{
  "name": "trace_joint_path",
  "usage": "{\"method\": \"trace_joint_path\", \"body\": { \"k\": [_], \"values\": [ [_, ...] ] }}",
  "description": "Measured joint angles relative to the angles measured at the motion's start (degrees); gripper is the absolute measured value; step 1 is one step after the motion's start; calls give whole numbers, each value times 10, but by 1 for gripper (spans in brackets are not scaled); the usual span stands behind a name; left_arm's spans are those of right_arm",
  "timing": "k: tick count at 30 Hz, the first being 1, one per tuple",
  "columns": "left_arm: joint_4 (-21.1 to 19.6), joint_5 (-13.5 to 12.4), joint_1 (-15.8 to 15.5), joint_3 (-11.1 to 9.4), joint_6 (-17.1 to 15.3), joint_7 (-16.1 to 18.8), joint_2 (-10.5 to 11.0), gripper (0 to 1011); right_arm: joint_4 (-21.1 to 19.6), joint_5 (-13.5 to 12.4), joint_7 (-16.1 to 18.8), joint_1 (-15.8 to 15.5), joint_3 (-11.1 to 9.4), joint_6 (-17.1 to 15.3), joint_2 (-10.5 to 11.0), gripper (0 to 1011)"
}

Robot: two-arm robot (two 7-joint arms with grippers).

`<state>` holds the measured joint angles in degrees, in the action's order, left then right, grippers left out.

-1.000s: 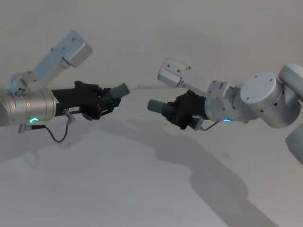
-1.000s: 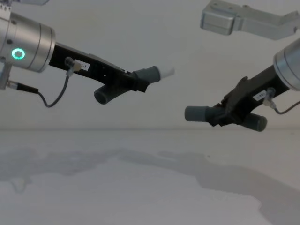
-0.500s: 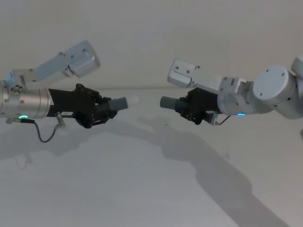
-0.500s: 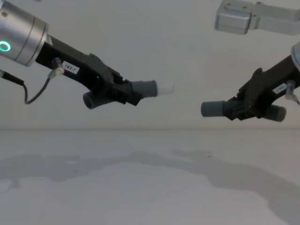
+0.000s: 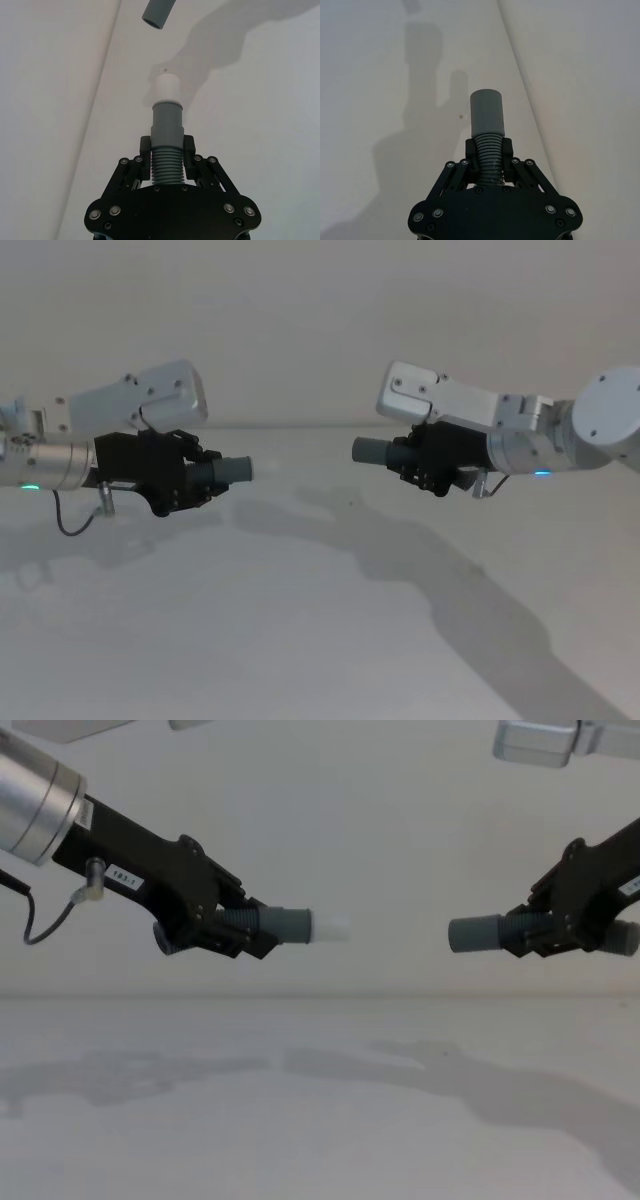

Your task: Use both hands to pick up one end of the pipe from the table, align the ends, and insert them.

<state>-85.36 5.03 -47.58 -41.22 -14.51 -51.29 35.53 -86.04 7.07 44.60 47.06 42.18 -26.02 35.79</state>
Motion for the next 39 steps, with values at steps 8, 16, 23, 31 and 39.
{"method": "trace_joint_path", "body": {
  "k": [8,16,23,31,39],
  "values": [
    [7,-17,-7,-11,41,6,5,336,-19,3,14,-3,-1,16,16,255],
    [10,-25,-11,-17,61,9,8,336,-32,6,24,-4,-1,36,20,255],
    [11,-28,-12,-19,68,10,10,336,-35,5,27,-6,-2,56,15,255],
    [12,-31,-13,-21,75,11,10,336,-28,-8,28,-9,-4,83,1,255],
    [12,-32,-13,-22,78,11,11,336,-15,-19,28,-9,-3,103,-13,255]
  ]
}}
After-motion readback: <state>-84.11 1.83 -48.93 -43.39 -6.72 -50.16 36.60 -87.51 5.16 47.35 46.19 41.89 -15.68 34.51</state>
